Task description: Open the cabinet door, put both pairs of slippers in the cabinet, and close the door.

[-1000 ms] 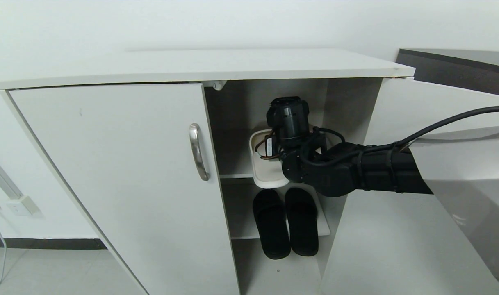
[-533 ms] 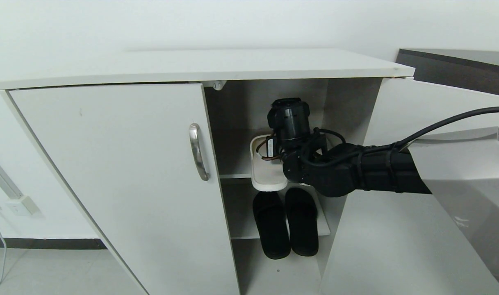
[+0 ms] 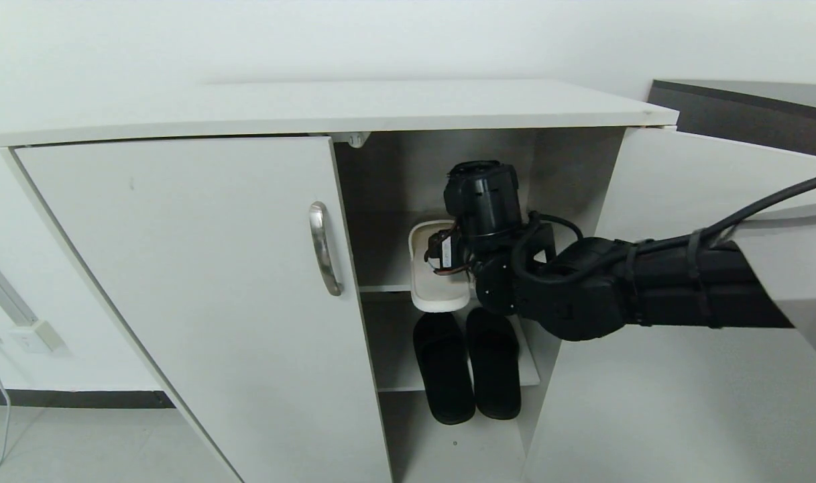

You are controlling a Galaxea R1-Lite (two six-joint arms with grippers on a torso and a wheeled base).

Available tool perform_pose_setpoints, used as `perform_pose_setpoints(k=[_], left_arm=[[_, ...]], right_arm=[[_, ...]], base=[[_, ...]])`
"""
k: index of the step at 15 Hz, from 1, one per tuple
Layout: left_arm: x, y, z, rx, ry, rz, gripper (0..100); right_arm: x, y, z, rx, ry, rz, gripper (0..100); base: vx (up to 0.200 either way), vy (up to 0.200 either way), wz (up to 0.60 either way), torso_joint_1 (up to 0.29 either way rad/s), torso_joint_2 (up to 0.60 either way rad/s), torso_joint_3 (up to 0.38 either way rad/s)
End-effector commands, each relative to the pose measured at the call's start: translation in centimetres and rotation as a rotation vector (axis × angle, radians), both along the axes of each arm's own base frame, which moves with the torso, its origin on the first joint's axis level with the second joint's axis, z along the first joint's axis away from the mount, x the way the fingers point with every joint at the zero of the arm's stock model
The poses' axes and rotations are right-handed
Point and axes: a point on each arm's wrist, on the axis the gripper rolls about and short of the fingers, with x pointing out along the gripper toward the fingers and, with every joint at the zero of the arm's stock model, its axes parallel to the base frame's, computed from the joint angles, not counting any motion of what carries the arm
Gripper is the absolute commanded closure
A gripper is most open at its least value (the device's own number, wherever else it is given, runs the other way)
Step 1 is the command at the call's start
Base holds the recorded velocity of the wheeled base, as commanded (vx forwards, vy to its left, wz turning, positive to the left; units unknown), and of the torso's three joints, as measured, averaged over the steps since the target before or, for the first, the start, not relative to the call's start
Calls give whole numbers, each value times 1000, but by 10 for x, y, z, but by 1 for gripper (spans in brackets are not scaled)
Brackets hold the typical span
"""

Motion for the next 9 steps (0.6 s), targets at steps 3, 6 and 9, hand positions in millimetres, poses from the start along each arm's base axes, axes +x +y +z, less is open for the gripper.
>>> perform_pose_setpoints(k=[3, 6, 9], left_arm=[[0, 0, 0, 0, 2, 1, 100], [0, 0, 0, 0, 2, 1, 100], [0, 0, 0, 0, 2, 1, 100]], right_arm=[[-72, -21, 16, 38, -5, 95, 0], [-109, -35, 1, 45, -15, 164, 0], [-122, -40, -13, 31, -18, 194, 0]], base=[[0, 0, 0, 0, 0, 0], [0, 0, 0, 0, 0, 0], [0, 0, 0, 0, 0, 0]])
